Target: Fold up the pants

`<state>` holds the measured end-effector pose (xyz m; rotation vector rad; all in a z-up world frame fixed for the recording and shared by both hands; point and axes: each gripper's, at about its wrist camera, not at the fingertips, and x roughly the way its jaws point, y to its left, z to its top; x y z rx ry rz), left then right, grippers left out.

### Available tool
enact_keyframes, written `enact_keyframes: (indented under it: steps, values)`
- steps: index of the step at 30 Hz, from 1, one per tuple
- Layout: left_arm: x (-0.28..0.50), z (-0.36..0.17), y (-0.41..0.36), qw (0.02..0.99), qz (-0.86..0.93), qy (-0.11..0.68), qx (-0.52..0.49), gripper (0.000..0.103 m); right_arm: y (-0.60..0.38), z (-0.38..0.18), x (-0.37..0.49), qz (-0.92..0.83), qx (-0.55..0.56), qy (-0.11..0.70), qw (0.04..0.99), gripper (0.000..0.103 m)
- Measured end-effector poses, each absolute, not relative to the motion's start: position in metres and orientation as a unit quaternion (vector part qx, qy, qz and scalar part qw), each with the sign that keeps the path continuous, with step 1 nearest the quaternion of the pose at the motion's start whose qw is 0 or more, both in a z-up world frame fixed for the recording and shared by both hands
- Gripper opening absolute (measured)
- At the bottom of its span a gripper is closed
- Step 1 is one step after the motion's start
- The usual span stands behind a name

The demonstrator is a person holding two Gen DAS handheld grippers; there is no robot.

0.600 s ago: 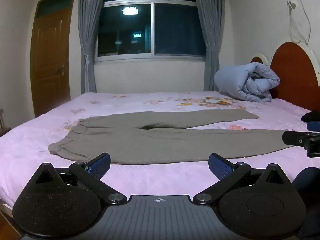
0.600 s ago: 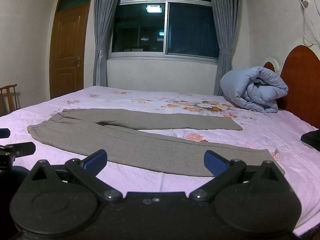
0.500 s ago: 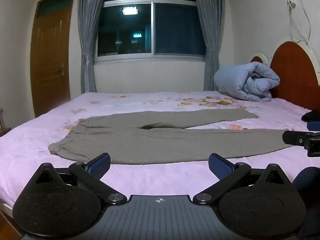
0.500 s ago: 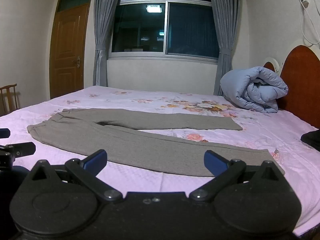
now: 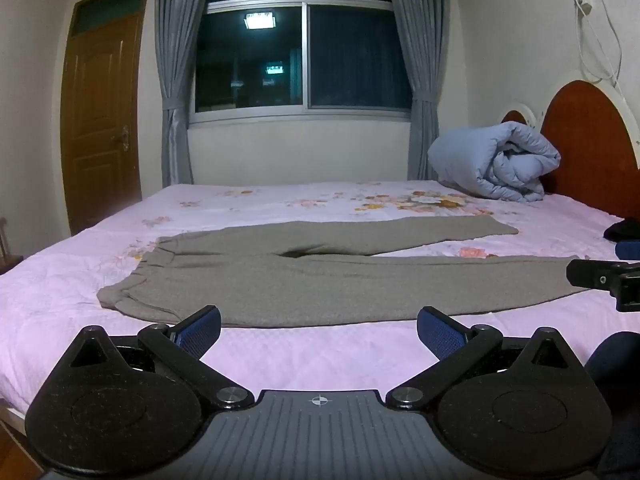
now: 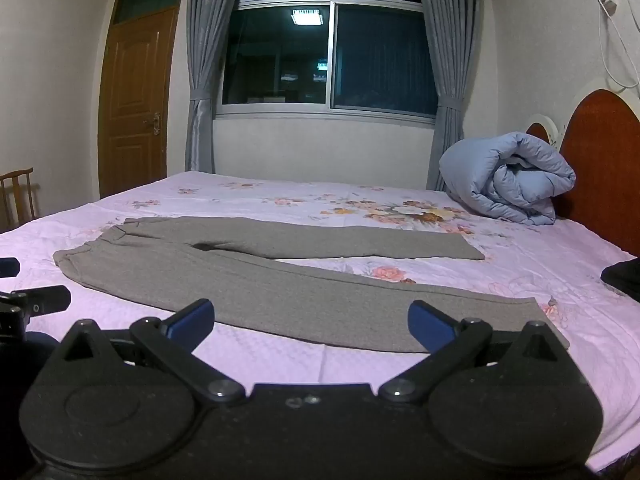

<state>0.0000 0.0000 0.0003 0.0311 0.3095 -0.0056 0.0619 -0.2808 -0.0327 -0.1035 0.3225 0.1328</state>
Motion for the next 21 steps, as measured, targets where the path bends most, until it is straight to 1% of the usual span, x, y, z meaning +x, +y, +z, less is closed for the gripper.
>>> enact_keyframes:
  steps: [21]
  values:
    - [0.0030, -0.0083, 0.0012, 0.988, -0.001, 0.156, 0.017, 0.103, -0.2786, -0.0350, 0.0635, 0.075, -0.065, 0.158, 0.983, 0.097]
